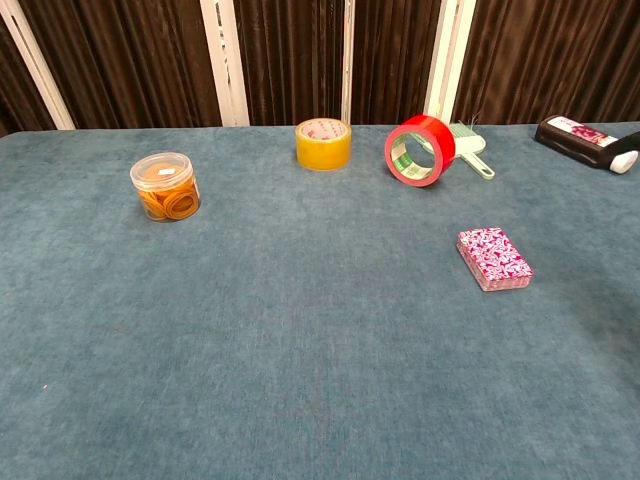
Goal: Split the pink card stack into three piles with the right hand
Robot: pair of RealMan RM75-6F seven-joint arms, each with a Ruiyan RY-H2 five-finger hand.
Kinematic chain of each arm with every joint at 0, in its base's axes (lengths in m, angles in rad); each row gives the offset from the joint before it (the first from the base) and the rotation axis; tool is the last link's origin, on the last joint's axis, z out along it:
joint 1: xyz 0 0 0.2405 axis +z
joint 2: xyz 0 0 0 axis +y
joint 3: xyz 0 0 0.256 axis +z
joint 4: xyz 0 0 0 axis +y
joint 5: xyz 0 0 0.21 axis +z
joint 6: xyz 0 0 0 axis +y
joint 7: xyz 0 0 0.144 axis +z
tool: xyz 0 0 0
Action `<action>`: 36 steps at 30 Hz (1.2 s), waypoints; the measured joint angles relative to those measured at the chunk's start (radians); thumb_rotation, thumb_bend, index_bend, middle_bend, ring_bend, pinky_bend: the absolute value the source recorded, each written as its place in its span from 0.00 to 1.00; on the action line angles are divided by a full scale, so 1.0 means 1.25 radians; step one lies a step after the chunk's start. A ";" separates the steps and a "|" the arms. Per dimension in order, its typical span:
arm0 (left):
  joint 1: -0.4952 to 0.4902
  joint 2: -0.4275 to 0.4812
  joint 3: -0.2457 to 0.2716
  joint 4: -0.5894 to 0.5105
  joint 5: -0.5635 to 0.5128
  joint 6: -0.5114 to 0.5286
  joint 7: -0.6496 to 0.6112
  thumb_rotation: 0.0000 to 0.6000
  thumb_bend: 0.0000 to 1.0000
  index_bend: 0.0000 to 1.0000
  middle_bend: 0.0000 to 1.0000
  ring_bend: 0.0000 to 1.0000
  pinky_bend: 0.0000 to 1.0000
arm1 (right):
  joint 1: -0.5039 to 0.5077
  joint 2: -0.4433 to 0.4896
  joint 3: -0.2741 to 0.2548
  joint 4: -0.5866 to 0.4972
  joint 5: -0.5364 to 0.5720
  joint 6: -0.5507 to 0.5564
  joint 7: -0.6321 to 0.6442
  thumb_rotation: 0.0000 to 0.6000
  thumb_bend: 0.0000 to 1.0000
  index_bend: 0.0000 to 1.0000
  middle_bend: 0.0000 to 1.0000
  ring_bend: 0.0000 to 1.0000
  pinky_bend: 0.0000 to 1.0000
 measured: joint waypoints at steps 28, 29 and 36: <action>-0.015 0.035 0.001 -0.020 -0.023 -0.051 -0.059 1.00 0.06 0.00 0.00 0.00 0.06 | 0.305 -0.239 0.055 0.063 0.531 -0.072 -0.397 1.00 0.27 0.00 0.00 0.00 0.00; -0.015 0.036 0.001 -0.020 -0.025 -0.053 -0.061 1.00 0.06 0.00 0.00 0.00 0.06 | 0.309 -0.242 0.055 0.067 0.541 -0.071 -0.402 1.00 0.27 0.00 0.00 0.00 0.00; -0.019 0.042 0.001 -0.023 -0.027 -0.062 -0.067 1.00 0.06 0.00 0.00 0.00 0.06 | 0.346 -0.261 0.047 0.102 0.614 -0.062 -0.429 1.00 0.27 0.04 0.00 0.00 0.00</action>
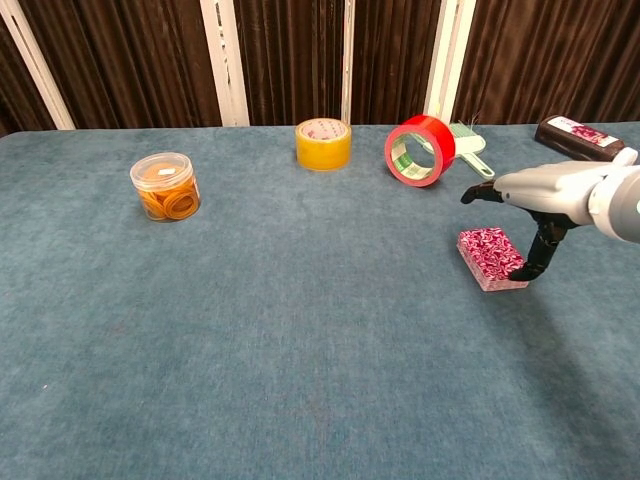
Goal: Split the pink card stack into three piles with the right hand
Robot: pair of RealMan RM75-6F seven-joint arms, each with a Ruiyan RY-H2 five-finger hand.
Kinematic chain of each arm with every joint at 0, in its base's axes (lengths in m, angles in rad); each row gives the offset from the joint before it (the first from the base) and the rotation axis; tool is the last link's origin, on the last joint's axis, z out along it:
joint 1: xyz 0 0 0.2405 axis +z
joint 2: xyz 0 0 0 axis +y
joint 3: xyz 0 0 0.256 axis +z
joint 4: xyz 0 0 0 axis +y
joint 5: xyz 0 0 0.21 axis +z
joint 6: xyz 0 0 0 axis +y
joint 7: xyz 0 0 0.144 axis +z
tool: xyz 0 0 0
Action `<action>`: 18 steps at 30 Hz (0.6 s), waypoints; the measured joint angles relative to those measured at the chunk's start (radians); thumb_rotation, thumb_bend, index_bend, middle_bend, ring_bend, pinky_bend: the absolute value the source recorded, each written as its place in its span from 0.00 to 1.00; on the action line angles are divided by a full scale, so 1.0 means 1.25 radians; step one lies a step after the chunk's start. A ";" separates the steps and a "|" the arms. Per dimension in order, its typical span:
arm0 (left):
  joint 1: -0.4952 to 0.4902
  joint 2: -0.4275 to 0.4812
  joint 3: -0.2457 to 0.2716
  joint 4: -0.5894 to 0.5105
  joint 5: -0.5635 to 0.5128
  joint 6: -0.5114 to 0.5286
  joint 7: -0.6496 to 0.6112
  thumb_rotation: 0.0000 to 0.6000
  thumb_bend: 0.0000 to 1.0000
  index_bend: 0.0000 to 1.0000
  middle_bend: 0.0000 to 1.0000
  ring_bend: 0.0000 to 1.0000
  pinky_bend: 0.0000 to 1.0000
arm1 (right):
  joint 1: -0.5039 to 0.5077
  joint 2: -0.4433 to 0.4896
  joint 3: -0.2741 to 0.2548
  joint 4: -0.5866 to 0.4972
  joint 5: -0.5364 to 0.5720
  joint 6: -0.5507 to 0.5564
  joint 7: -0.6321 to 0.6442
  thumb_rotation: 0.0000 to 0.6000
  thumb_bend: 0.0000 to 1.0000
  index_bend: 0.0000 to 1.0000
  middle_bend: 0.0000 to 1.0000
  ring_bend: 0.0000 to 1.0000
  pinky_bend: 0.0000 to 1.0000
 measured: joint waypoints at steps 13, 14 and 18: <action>-0.002 0.004 0.000 -0.003 -0.003 -0.005 -0.005 1.00 0.06 0.00 0.00 0.00 0.06 | 0.039 -0.034 -0.015 0.049 0.044 0.009 0.002 1.00 0.27 0.12 0.00 0.00 0.00; -0.002 0.004 0.000 -0.003 -0.003 -0.005 -0.006 1.00 0.06 0.00 0.00 0.00 0.06 | 0.040 -0.035 -0.016 0.051 0.045 0.010 0.003 1.00 0.27 0.12 0.00 0.00 0.00; -0.002 0.004 -0.001 -0.003 -0.005 -0.006 -0.007 1.00 0.06 0.00 0.00 0.00 0.06 | 0.045 -0.038 -0.023 0.060 0.053 0.012 0.006 1.00 0.27 0.12 0.00 0.00 0.00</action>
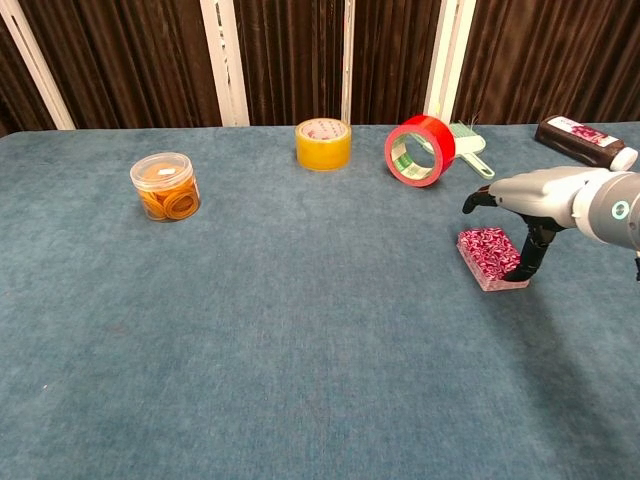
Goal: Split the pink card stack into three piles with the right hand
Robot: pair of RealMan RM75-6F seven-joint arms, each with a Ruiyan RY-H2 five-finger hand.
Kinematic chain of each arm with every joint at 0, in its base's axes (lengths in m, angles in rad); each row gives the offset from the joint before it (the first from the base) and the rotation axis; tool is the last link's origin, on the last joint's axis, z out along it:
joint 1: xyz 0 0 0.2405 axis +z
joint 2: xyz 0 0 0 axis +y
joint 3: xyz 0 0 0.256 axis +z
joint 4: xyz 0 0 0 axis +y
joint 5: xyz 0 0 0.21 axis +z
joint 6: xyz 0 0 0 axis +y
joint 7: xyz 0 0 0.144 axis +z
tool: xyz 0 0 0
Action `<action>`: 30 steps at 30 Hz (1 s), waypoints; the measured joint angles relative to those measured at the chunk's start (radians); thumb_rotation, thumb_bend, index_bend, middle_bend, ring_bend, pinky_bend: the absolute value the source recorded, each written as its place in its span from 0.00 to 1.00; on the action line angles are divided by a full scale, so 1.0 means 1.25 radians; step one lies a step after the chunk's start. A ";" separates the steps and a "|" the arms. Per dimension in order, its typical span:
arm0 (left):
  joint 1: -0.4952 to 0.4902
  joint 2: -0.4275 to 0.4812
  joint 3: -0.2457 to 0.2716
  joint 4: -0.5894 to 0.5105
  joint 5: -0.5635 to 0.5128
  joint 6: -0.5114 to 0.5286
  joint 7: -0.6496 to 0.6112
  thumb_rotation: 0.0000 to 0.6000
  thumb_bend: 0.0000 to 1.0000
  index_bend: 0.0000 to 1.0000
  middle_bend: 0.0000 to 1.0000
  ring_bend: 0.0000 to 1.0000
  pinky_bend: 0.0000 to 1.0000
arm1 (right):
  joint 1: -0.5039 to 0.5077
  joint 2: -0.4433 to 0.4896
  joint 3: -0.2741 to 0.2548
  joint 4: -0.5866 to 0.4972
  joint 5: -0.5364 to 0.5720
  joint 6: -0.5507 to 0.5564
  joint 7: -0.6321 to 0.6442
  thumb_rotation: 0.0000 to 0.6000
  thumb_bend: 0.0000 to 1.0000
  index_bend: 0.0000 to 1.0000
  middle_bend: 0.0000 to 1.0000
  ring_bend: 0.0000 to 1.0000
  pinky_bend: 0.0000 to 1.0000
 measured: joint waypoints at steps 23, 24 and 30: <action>-0.001 0.002 0.001 -0.001 0.002 0.000 -0.005 1.00 0.06 0.00 0.00 0.00 0.06 | 0.027 -0.017 -0.026 0.046 0.061 -0.006 0.002 1.00 0.27 0.17 0.00 0.00 0.00; -0.001 0.002 0.001 -0.001 0.002 -0.001 -0.005 1.00 0.06 0.00 0.00 0.00 0.06 | 0.028 -0.018 -0.026 0.048 0.063 -0.006 0.003 1.00 0.27 0.17 0.00 0.00 0.00; -0.002 0.003 0.001 -0.002 0.001 -0.002 -0.007 1.00 0.06 0.00 0.00 0.00 0.06 | 0.035 -0.022 -0.026 0.059 0.074 -0.009 0.006 1.00 0.27 0.22 0.00 0.00 0.00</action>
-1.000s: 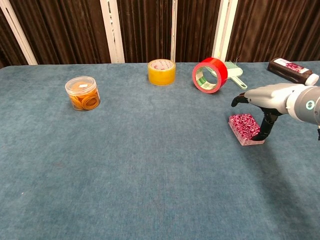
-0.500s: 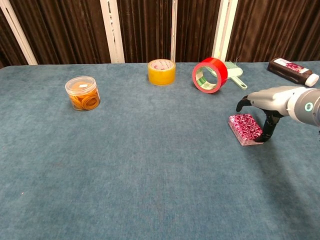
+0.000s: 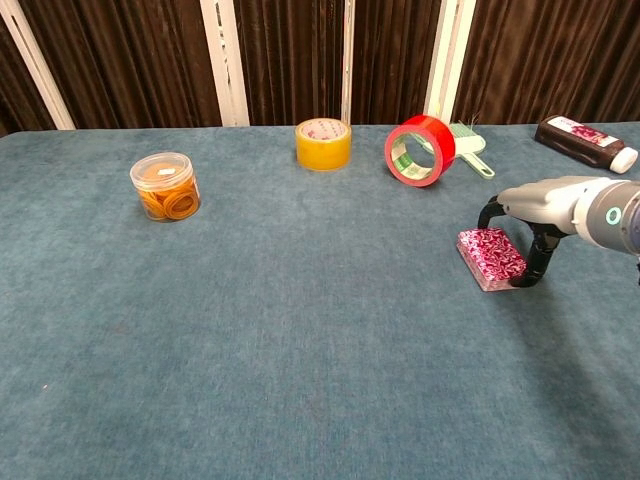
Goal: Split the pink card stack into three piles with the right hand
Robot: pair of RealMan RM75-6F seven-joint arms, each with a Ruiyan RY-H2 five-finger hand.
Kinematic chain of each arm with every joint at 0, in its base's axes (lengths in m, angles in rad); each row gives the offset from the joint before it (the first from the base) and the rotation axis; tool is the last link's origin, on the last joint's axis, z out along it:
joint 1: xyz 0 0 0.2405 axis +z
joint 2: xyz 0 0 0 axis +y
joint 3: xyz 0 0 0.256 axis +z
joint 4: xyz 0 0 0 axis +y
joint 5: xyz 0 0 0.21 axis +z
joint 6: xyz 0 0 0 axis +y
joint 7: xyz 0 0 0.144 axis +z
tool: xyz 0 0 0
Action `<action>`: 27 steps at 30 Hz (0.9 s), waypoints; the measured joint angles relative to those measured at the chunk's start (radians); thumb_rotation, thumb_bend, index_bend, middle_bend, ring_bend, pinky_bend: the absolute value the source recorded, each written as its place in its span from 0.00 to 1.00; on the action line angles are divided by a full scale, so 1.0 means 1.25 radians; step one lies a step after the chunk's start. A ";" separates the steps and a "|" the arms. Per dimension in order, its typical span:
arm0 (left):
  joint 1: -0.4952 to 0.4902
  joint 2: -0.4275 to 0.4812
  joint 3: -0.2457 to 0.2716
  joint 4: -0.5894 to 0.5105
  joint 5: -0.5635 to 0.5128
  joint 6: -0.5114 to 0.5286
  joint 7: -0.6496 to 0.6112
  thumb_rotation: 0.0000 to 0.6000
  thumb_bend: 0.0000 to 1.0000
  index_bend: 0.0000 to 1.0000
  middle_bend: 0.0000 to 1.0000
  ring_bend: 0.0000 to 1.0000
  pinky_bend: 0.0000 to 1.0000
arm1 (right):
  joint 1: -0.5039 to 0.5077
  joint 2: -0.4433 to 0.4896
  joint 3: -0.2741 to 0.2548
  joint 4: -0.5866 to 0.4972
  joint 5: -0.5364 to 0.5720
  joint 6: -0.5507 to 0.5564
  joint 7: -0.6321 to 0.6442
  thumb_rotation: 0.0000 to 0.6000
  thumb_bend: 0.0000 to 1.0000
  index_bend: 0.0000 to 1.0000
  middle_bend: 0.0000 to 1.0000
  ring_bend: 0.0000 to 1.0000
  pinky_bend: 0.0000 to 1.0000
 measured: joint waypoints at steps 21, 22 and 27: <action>-0.001 0.000 -0.001 0.000 -0.003 -0.001 -0.001 1.00 0.06 0.00 0.00 0.00 0.06 | 0.002 -0.004 -0.005 0.002 -0.019 0.006 0.034 1.00 0.31 0.50 0.13 0.00 0.00; -0.001 0.000 -0.001 0.000 -0.003 -0.001 -0.002 1.00 0.06 0.00 0.00 0.00 0.06 | 0.001 -0.003 -0.005 0.001 -0.023 0.007 0.038 1.00 0.32 0.51 0.13 0.00 0.00; -0.001 0.001 -0.001 0.001 -0.003 -0.002 -0.002 1.00 0.06 0.00 0.00 0.00 0.06 | -0.004 0.009 -0.005 -0.010 -0.037 0.013 0.051 1.00 0.32 0.54 0.14 0.00 0.00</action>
